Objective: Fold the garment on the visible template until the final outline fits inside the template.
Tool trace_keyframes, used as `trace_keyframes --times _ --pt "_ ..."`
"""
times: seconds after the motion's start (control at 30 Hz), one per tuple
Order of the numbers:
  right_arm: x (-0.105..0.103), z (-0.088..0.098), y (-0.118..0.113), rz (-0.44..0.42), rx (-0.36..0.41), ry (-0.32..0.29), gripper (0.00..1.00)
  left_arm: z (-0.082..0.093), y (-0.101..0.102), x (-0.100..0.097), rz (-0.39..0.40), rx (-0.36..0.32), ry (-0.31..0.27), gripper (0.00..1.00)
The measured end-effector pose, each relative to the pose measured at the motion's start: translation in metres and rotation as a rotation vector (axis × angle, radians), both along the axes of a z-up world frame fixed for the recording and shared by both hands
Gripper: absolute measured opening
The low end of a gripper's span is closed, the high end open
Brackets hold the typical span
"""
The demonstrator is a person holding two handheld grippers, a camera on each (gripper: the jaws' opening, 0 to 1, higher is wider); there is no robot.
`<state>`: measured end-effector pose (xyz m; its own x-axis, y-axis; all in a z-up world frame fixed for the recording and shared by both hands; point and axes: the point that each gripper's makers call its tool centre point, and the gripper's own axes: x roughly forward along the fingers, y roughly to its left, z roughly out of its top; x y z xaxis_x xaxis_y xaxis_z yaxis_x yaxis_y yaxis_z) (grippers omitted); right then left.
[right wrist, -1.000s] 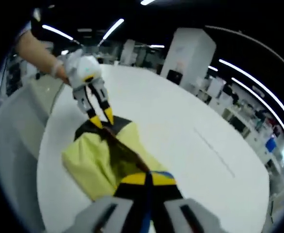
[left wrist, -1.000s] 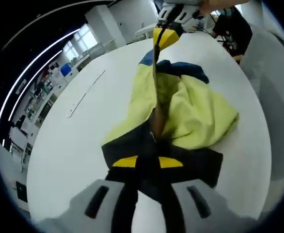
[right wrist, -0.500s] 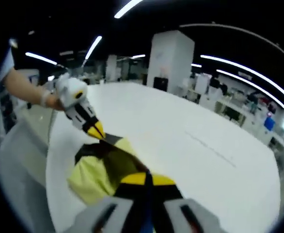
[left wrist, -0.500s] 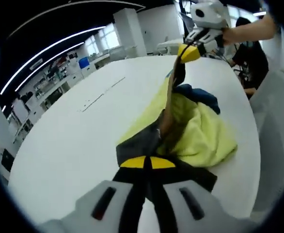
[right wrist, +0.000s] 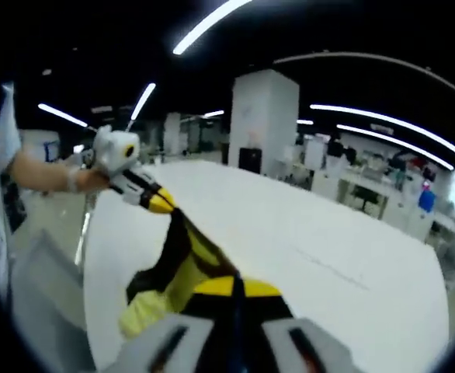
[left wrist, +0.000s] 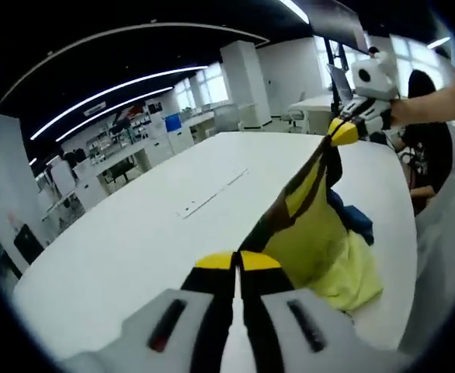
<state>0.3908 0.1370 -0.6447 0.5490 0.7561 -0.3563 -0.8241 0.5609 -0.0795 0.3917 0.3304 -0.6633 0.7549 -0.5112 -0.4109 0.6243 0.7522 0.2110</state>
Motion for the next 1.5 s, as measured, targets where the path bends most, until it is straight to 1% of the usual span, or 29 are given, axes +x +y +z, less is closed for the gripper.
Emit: trace_keyframes --times 0.07,0.1,0.17,0.27,0.33,0.4,0.5,0.53,0.57,0.63,0.7,0.77,0.8,0.83,0.87,0.9,0.93,0.97,1.0,1.03,1.07,1.1,1.13,1.23,1.27,1.4,1.43,1.47,1.5 --pt "0.005 0.019 0.002 -0.002 0.023 -0.029 0.0 0.014 0.003 0.005 0.015 -0.022 -0.021 0.0" --pt "0.007 0.025 0.003 -0.001 0.028 -0.036 0.0 0.024 0.001 0.006 0.018 -0.029 -0.033 0.0" --pt "0.013 0.035 0.004 -0.003 0.029 -0.054 0.0 0.033 -0.001 0.009 0.025 -0.04 -0.047 0.0" --pt "0.02 0.044 0.005 -0.005 0.031 -0.076 0.0 0.041 -0.003 0.014 0.028 -0.045 -0.06 0.0" --pt "0.028 0.049 0.006 -0.008 0.034 -0.088 0.0 0.044 -0.003 0.019 0.033 -0.034 -0.069 0.0" --pt "0.037 0.051 0.007 -0.014 0.034 -0.093 0.0 0.043 -0.001 0.028 0.038 -0.026 -0.07 0.0" --pt "0.055 0.043 0.009 -0.025 0.014 -0.095 0.0 0.037 -0.001 0.04 0.056 -0.034 -0.05 0.0" --pt "0.061 0.04 0.01 -0.029 0.014 -0.091 0.0 0.032 0.0 0.045 0.067 -0.046 -0.031 0.0" --pt "0.068 0.035 0.011 -0.039 0.01 -0.079 0.0 0.029 0.001 0.049 0.071 -0.059 -0.023 0.0" --pt "0.076 0.027 0.013 -0.038 -0.008 -0.079 0.0 0.021 0.006 0.062 0.083 -0.078 -0.005 0.0" --pt "0.087 0.015 0.014 -0.043 -0.025 -0.049 0.0 0.012 0.01 0.075 0.096 -0.095 0.014 0.0" --pt "0.098 0.0 0.017 -0.04 -0.044 -0.024 0.0 -0.003 0.011 0.084 0.104 -0.064 0.037 0.0" --pt "0.105 -0.01 0.017 -0.04 -0.071 -0.015 0.0 -0.009 0.011 0.089 0.108 -0.07 0.055 0.0" --pt "0.11 -0.017 0.017 -0.042 -0.082 -0.007 0.0 -0.02 0.012 0.095 0.128 -0.094 0.105 0.0" --pt "0.115 -0.026 0.018 -0.047 -0.088 0.01 0.0 -0.025 0.013 0.101 0.136 -0.113 0.12 0.0" --pt "0.118 -0.029 0.017 -0.05 -0.09 0.018 0.0 -0.034 0.015 0.109 0.142 -0.102 0.131 0.0" --pt "0.121 -0.033 0.017 -0.054 -0.09 0.03 0.0 -0.038 0.015 0.111 0.142 -0.094 0.14 0.0" --pt "0.126 -0.041 0.018 -0.055 -0.091 0.045 0.0 -0.049 0.015 0.115 0.15 -0.084 0.169 0.0" --pt "0.128 -0.046 0.019 -0.057 -0.095 0.059 0.0 -0.054 0.015 0.118 0.15 -0.082 0.174 0.0" --pt "0.135 -0.056 0.02 -0.059 -0.112 0.07 0.0 -0.063 0.012 0.121 0.153 -0.072 0.197 0.0" --pt "0.14 -0.061 0.021 -0.064 -0.123 0.078 0.0 -0.069 0.012 0.124 0.156 -0.065 0.208 0.0" --pt "0.143 -0.067 0.022 -0.064 -0.128 0.087 0.0 -0.079 0.019 0.135 0.157 -0.051 0.224 0.0" --pt "0.15 -0.077 0.022 -0.066 -0.139 0.105 0.0 -0.083 0.019 0.138 0.163 -0.042 0.234 0.0" --pt "0.165 -0.101 0.023 -0.073 -0.164 0.147 0.0 -0.101 0.016 0.146 0.191 -0.055 0.279 0.0" --pt "0.168 -0.108 0.023 -0.076 -0.171 0.164 0.0 -0.108 0.018 0.15 0.197 -0.044 0.289 0.0" --pt "0.178 -0.131 0.026 -0.085 -0.194 0.196 0.0 -0.126 0.019 0.163 0.216 -0.039 0.322 0.0" --pt "0.18 -0.134 0.026 -0.087 -0.197 0.199 0.0 -0.128 0.019 0.164 0.222 -0.047 0.325 0.0" --pt "0.189 -0.144 0.025 -0.092 -0.209 0.212 0.0 -0.132 0.018 0.165 0.232 -0.055 0.333 0.0" --pt "0.191 -0.147 0.025 -0.094 -0.213 0.215 0.0 -0.134 0.015 0.163 0.237 -0.053 0.338 0.0"
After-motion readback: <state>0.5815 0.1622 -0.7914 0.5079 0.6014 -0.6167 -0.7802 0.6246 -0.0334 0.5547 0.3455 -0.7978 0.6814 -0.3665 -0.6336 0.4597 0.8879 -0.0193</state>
